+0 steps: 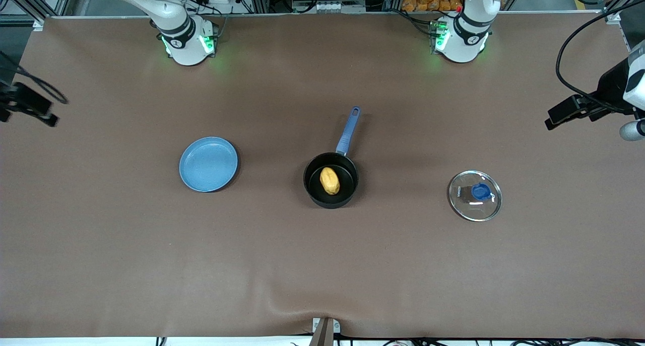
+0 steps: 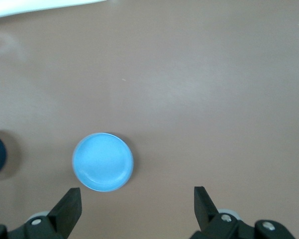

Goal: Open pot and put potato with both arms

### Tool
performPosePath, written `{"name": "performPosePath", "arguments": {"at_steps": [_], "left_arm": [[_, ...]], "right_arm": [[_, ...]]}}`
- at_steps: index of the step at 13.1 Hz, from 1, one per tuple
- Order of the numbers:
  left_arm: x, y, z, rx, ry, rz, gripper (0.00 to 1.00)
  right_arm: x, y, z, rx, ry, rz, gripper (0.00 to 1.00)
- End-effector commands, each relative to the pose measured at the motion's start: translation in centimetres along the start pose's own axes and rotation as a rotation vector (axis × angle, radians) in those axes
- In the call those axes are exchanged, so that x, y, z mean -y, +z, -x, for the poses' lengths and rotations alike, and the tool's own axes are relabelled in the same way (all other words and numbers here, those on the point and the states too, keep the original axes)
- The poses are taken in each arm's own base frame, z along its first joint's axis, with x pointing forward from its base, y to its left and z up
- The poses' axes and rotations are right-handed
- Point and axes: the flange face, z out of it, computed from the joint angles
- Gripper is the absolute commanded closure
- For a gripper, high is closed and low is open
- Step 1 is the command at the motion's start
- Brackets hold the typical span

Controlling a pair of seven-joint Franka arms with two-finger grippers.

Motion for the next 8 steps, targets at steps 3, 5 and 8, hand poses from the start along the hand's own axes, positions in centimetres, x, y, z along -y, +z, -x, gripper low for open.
{"name": "performPosePath", "arguments": {"at_steps": [3, 5, 8], "left_arm": [[-0.2, -0.1, 0.0, 0.0, 0.018, 0.025, 0.0], [-0.2, -0.1, 0.0, 0.0, 0.018, 0.025, 0.0], [-0.4, -0.1, 0.0, -0.001, 0.022, 0.026, 0.0]], "right_arm": [[-2.8, 3.6, 3.3, 0.002, -0.004, -0.019, 0.0], [-1.1, 3.3, 3.2, -0.009, -0.035, -0.004, 0.0], [0.7, 3.1, 3.0, -0.034, -0.061, 0.0, 0.0]]}}
